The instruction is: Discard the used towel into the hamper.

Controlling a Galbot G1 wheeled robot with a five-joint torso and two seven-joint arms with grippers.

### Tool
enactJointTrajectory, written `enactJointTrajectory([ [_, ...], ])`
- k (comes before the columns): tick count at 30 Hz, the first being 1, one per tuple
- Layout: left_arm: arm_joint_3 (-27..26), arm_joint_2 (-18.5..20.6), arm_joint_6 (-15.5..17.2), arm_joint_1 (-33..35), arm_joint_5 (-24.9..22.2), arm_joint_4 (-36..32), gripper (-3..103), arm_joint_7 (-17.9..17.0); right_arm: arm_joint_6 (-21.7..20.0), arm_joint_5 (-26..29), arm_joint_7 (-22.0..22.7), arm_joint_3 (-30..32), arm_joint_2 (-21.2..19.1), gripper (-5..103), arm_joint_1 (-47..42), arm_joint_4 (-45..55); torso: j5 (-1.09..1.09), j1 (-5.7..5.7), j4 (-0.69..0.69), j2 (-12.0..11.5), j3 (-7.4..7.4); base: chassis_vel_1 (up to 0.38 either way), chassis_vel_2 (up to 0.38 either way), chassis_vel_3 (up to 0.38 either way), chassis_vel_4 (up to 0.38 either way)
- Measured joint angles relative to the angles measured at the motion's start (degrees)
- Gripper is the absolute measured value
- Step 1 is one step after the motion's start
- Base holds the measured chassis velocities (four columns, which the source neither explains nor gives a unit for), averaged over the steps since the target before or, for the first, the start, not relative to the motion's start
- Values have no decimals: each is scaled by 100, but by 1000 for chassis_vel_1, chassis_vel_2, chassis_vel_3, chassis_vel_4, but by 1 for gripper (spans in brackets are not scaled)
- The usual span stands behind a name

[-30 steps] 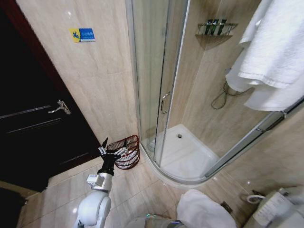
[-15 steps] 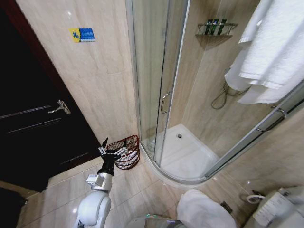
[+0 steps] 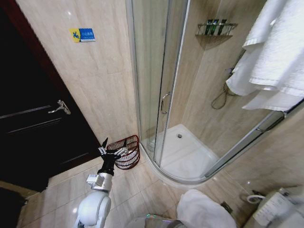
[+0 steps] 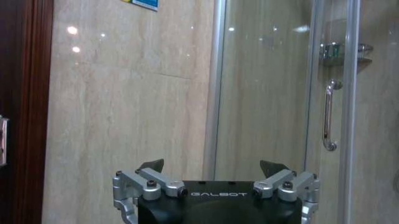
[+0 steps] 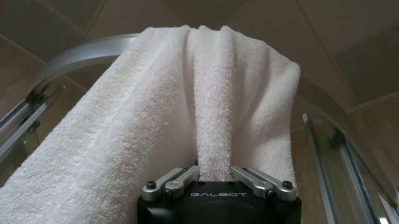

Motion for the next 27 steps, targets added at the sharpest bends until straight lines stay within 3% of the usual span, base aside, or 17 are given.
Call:
enactJointTrajectory([
  [14,0,0,0,0,0,0,100,0,75,-40,-54,-20,165,5,97,168,0,0,0,0,0,0,0,0,0],
  [27,0,0,0,0,0,0,100,0,93,-125,-102,-387,644,5,669,920,-1,0,0,0,0,0,0,0,0],
])
